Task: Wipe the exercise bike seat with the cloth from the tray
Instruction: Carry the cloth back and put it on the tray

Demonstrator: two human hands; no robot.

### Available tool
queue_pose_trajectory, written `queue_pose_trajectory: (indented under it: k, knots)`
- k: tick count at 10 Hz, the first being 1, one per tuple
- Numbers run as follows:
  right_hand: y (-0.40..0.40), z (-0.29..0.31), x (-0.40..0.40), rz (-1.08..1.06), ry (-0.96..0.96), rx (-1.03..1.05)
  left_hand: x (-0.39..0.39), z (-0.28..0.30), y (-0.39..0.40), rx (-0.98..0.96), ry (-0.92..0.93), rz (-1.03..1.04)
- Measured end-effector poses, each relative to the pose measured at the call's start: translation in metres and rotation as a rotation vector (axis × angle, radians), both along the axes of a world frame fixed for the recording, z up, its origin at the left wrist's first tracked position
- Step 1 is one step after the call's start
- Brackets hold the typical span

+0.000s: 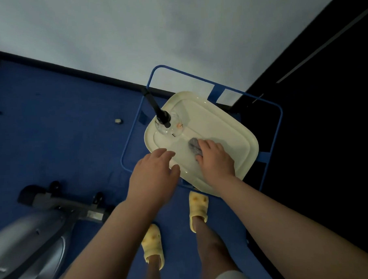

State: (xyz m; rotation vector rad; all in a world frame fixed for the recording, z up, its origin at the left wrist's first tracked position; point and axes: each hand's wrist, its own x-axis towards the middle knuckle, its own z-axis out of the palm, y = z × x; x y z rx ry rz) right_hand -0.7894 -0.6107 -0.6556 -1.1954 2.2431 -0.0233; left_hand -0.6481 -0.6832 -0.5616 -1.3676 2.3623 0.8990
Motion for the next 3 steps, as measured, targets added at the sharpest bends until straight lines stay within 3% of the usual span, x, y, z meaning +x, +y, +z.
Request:
queue_pose_trajectory:
  k: [3]
  knots:
    - [0.017, 0.046, 0.014, -0.001, 0.065, 0.058, 0.02, 0.043, -0.001, -0.016, 0.04, 0.001]
